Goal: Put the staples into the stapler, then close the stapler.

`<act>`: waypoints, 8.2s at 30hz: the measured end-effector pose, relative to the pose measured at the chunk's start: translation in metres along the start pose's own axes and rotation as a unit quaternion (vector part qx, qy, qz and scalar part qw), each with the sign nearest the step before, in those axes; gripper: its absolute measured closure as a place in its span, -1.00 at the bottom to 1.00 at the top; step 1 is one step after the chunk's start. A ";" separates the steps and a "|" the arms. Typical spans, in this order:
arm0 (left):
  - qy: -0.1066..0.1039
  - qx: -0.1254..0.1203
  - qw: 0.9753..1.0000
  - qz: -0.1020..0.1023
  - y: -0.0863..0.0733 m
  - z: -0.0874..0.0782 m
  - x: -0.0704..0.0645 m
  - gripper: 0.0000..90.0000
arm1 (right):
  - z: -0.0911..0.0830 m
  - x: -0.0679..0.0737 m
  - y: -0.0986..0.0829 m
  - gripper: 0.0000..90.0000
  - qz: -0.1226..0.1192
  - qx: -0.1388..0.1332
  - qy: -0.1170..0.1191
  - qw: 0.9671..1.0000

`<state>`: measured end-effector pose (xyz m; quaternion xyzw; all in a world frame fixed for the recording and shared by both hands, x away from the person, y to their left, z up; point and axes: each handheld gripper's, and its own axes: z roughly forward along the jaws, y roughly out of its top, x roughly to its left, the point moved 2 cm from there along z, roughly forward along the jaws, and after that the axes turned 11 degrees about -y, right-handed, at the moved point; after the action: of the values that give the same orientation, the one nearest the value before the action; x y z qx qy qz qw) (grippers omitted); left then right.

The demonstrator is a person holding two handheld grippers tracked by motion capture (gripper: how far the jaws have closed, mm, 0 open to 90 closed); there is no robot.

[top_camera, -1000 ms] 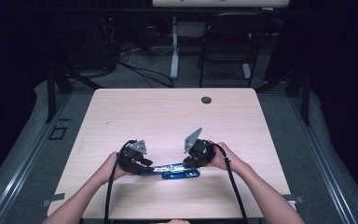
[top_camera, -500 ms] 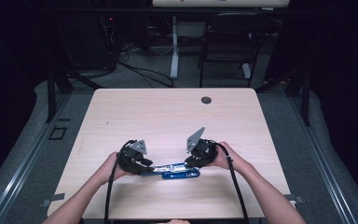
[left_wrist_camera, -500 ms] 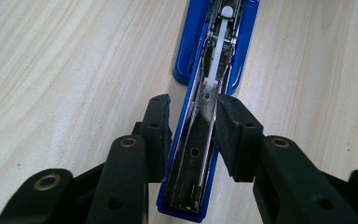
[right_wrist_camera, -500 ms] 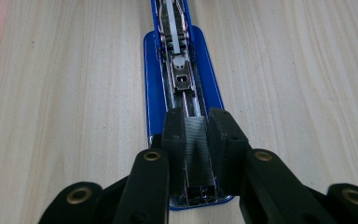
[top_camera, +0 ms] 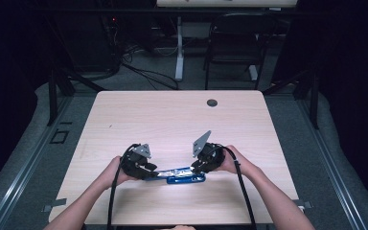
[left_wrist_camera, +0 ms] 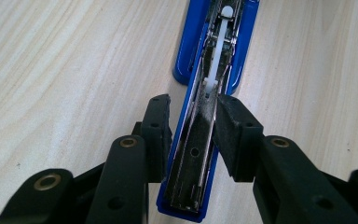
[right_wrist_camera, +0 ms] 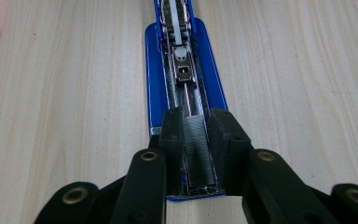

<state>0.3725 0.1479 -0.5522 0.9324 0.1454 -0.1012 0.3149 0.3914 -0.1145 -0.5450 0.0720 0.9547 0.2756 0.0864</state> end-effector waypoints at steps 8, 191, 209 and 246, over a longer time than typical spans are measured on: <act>0.002 0.001 1.000 0.000 0.000 0.000 0.000 0.46 | -0.003 -0.001 0.001 0.61 0.012 -0.005 -0.001 1.000; 0.003 0.173 0.982 0.082 0.066 -0.036 -0.026 0.45 | 0.028 0.035 0.043 0.97 0.128 -0.051 -0.054 0.989; -0.001 0.185 0.975 0.121 0.104 -0.025 -0.035 0.46 | 0.019 0.036 0.037 0.95 0.145 -0.074 -0.053 0.985; -0.009 0.142 0.981 0.131 0.121 0.002 -0.031 0.32 | -0.007 0.027 0.018 0.94 0.179 -0.137 -0.043 0.973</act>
<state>0.3832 0.0483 -0.4780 0.9778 0.0035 -0.0870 0.1908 0.3648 -0.0976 -0.5327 0.2408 0.8748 0.4115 0.0857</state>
